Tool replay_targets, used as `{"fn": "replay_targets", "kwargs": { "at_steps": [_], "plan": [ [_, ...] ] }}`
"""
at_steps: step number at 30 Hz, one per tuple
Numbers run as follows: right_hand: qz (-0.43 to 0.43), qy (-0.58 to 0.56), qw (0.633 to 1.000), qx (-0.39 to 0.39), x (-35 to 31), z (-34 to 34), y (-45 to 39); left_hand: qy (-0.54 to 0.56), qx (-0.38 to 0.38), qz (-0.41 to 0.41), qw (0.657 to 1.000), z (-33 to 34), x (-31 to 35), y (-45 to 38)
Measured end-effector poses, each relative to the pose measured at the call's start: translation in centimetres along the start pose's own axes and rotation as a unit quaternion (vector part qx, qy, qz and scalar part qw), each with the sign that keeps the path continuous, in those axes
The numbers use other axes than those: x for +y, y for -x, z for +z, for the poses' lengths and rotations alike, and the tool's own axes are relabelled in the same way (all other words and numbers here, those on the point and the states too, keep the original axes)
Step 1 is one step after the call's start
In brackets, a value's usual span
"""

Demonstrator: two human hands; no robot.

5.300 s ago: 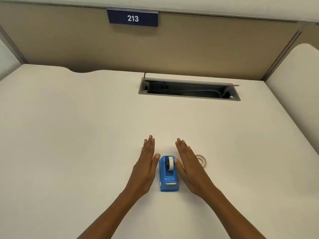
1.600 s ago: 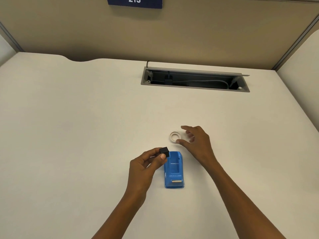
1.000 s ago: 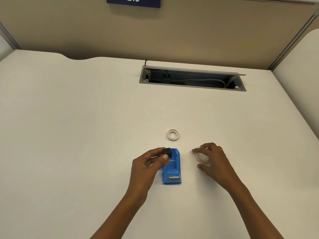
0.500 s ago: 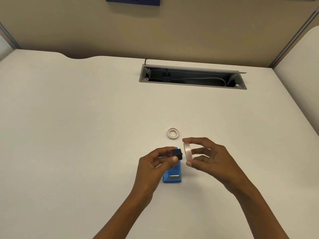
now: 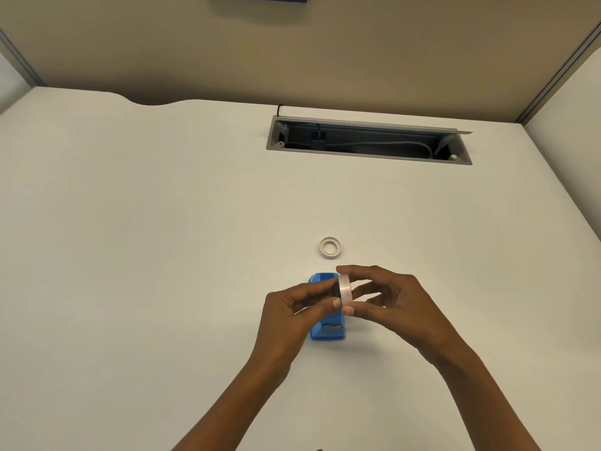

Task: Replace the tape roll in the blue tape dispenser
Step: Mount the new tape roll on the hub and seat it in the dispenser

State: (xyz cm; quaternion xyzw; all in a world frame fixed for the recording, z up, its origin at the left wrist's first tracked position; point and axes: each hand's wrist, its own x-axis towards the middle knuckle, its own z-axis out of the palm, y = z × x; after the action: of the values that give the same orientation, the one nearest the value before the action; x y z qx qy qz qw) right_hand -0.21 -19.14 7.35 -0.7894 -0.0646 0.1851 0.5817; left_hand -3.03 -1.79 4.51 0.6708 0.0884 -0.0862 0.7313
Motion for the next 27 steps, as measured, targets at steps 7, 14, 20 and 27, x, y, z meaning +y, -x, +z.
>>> {"fn": "replay_targets", "kwargs": {
  "at_steps": [7,14,20,27],
  "plan": [
    [-0.013,-0.003,1.000,0.003,0.9,0.7,-0.5,-0.089,0.002,0.049,0.995,-0.4,-0.2,-0.1],
    [-0.023,0.043,0.998,0.031,1.4,1.0,-1.5,-0.135,0.026,0.073,0.988,-0.7,-0.7,-1.2],
    [-0.024,0.114,0.990,0.074,2.7,1.6,-2.3,-0.156,0.062,0.081,0.982,-1.2,-1.8,-1.2],
    [-0.031,0.132,0.988,0.067,3.6,1.9,-3.3,-0.186,0.072,0.064,0.978,-1.7,-2.4,-1.5]
  ]
}}
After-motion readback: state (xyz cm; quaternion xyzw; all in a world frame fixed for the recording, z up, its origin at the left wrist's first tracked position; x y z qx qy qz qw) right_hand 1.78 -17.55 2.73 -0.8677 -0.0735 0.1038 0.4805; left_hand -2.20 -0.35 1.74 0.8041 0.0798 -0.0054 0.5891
